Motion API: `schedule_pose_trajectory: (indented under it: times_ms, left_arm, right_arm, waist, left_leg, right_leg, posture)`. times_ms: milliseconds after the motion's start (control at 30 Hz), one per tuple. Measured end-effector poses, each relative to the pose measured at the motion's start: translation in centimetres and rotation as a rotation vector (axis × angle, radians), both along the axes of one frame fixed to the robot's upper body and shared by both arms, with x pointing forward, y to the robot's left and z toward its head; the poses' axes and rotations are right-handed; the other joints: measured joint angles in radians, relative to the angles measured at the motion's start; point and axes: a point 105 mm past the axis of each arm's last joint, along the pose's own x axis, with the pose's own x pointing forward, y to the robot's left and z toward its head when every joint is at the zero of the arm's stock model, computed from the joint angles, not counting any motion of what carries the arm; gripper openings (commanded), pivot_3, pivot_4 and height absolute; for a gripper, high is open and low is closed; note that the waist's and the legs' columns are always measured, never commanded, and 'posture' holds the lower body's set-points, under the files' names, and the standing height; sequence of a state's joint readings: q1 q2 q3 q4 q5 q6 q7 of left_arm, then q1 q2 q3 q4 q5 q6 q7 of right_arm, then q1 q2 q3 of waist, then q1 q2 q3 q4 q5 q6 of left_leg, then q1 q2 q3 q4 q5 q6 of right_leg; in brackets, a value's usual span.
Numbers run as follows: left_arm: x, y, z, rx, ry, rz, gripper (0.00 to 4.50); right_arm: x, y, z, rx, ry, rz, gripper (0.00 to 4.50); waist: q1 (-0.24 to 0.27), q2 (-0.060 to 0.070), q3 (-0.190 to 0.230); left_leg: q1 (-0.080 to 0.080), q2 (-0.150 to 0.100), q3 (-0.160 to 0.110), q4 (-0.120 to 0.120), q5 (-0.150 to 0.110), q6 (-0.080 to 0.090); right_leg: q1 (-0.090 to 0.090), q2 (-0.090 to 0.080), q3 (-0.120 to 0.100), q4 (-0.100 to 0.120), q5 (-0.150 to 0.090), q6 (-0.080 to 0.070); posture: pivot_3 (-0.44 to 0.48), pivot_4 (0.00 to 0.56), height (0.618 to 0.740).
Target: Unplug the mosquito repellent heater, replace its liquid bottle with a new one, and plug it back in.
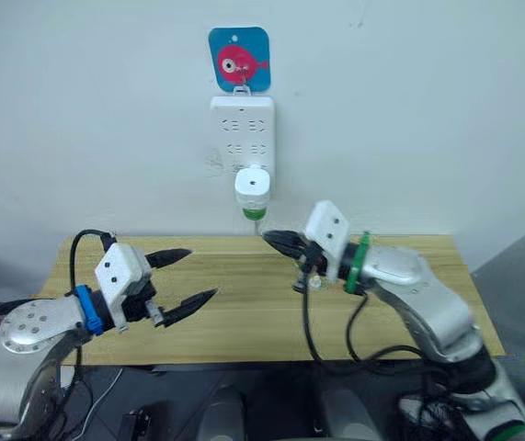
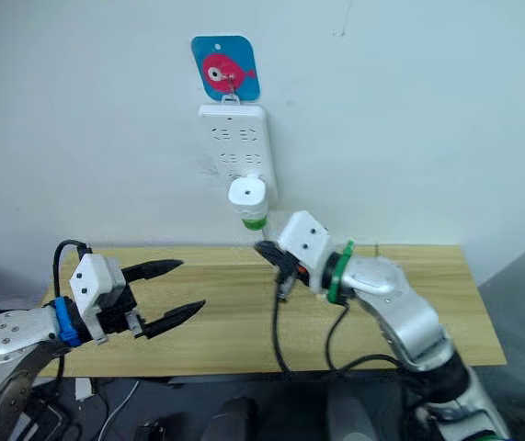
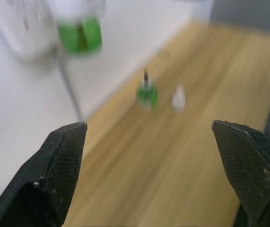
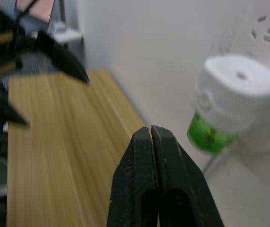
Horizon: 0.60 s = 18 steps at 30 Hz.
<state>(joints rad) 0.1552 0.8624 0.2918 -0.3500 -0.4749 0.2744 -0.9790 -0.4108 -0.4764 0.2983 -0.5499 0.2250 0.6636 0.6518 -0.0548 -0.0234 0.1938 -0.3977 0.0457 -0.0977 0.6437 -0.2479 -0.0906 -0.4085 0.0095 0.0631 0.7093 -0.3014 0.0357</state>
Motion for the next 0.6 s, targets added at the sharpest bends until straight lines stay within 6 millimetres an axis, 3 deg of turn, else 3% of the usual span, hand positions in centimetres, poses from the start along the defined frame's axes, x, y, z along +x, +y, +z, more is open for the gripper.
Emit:
schedule_pose_trajectory:
  times_ms: [200,333,467,600]
  left_arm:
    - [1.5,3.8,-0.1,0.088,-0.012,0.052,4.5]
    - [1.0,5.4,-1.0,0.153,0.055,0.074,4.5]
    - [0.6,5.8,-2.0,0.218,0.092,0.104,4.5]
    - [0.6,5.8,-2.1,0.24,0.09,0.104,4.5]
  right_arm:
    - [0.0,-5.4,-0.6,-0.149,0.073,-0.059,3.16]
    - [0.0,-10.1,-1.3,-0.333,0.064,-0.095,4.48]
    - [0.5,-12.7,-1.6,-0.446,0.01,-0.074,4.48]
    - [0.5,-13.3,-1.5,-0.447,-0.006,-0.033,4.48]
  waist:
    - [-0.003,-0.001,-0.004]
    - [-0.003,-0.001,-0.009]
    - [-0.01,-0.004,-0.014]
    - [-0.018,-0.005,-0.023]
  left_leg:
    - [0.0,0.0,0.001,0.0,0.0,0.0]
    - [-0.001,0.0,0.003,0.0,0.0,0.0]
    - [0.001,0.0,0.005,0.001,0.0,0.0]
    - [0.003,0.0,0.006,0.001,0.0,0.0]
  right_leg:
    - [0.0,0.0,0.0,0.0,0.0,0.0]
    - [0.0,-0.001,0.001,-0.003,0.0,0.0]
    - [0.0,-0.001,0.003,-0.002,0.0,0.0]
    - [0.002,-0.001,0.004,-0.001,0.0,0.0]
  posture:
    - [-0.044,0.07,0.725]
    - [-0.044,0.06,0.725]
    - [-0.045,0.06,0.725]
    - [-0.042,0.062,0.725]
